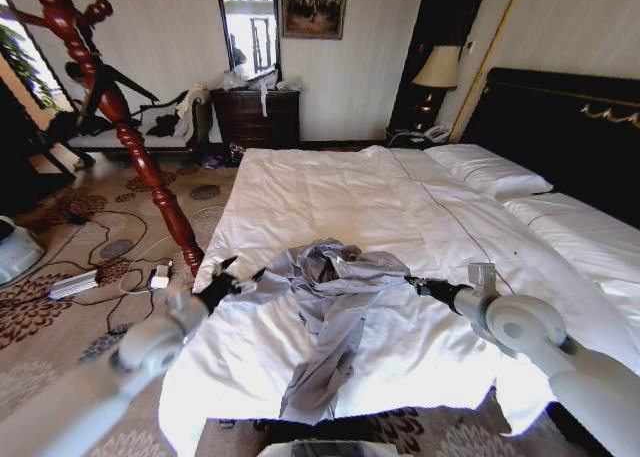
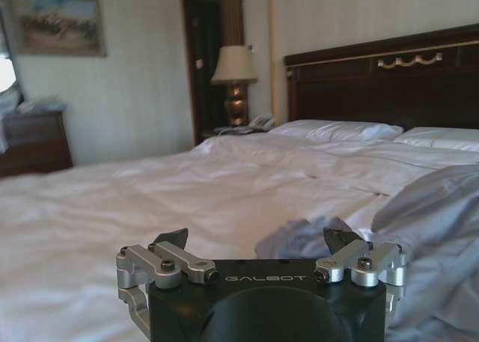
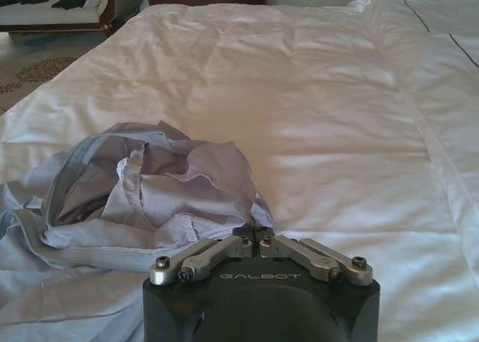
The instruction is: Pick up the clothes from the bed and hang them on the clothes hanger.
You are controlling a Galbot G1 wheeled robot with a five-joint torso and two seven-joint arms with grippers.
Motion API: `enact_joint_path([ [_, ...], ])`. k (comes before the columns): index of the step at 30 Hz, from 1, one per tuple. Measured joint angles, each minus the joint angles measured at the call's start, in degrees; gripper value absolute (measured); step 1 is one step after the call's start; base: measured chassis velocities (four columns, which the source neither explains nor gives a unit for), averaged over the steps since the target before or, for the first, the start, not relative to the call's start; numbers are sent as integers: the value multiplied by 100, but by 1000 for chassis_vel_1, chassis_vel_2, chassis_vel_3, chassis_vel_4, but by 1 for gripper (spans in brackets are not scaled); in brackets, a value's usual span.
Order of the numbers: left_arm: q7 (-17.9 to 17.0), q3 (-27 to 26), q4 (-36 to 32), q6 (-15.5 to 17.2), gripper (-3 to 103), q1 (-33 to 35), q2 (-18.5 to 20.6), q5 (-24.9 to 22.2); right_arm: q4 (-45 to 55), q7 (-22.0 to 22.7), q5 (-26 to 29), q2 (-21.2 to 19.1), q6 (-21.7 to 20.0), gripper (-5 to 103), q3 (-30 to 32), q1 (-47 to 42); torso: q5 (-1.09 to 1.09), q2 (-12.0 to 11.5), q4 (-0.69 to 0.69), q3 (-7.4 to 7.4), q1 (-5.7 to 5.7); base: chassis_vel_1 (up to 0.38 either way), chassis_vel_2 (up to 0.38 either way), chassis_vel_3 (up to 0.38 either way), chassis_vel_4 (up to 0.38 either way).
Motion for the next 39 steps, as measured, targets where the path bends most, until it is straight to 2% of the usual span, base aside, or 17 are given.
enact_joint_path([
  [3,205,206,192,-47,100,-400,93,-151,-22,-7,-17,23,20,0,-104,94,-2,0,0,0,0,0,0,0,0],
  [5,424,351,341,-39,100,-643,269,-323,-139,-92,-120,60,75,0,-386,305,3,0,9,0,0,0,0,0,0],
  [8,608,510,414,28,100,-800,320,-383,-182,-173,-279,62,123,0,-452,301,-1,0,11,-1,0,0,0,0,0],
  [10,884,1017,576,139,100,-1271,219,-422,-185,-269,-450,64,182,0,-427,193,-1,0,5,-1,-1,0,0,0,0],
  [11,884,1017,576,139,100,-1271,219,-422,-185,-269,-450,64,182,0,-427,193,-1,0,5,-1,-1,0,0,0,0],
  [12,998,1326,673,174,100,-1537,135,-423,-173,-293,-490,67,203,0,-381,149,0,0,3,-1,-1,0,0,0,0],
  [15,1330,2428,1195,202,100,-2630,-289,-406,-83,-319,-550,78,250,0,-261,72,-3,0,3,-1,-1,0,0,0,0],
  [17,1371,2636,1348,203,100,-2903,-403,-405,-71,-320,-560,79,255,0,-245,67,-3,0,3,-1,-1,0,0,0,0],
  [20,1624,3744,2367,161,100,-4255,-1241,-486,25,-321,-590,82,266,0,-108,12,1,0,1,-1,-1,0,0,0,0],
  [22,1674,3888,2523,142,100,-4415,-1375,-495,37,-320,-590,84,266,0,-82,-2,2,0,0,0,0,0,0,0,0],
  [25,1919,4482,3238,56,100,-5057,-1978,-507,48,-320,-611,99,266,0,57,-78,0,0,3,0,0,0,0,0,0],
  [26,1987,4578,3485,32,100,-5204,-2172,-477,48,-319,-615,109,266,0,89,-96,2,0,3,-1,-1,0,0,0,0],
  [27,1987,4578,3485,32,100,-5204,-2172,-477,48,-319,-615,109,266,0,89,-96,2,0,3,-1,-1,0,0,0,0],
  [30,2230,4869,4283,22,100,-5584,-2770,-438,47,-323,-671,139,266,0,153,-123,1,0,1,0,0,0,0,0,0],
  [32,2287,4953,4432,10,100,-5661,-2876,-407,48,-332,-697,144,267,0,154,-128,2,0,2,0,0,0,0,0,0],
  [35,2620,5411,4999,-28,100,-5961,-3302,-318,66,-372,-825,150,280,0,115,-133,2,0,4,-1,-1,0,0,0,0],
  [39,2812,5698,5438,-82,100,-6080,-3594,-201,72,-416,-968,164,312,0,57,-120,1,0,4,-1,-1,0,0,0,0],
])
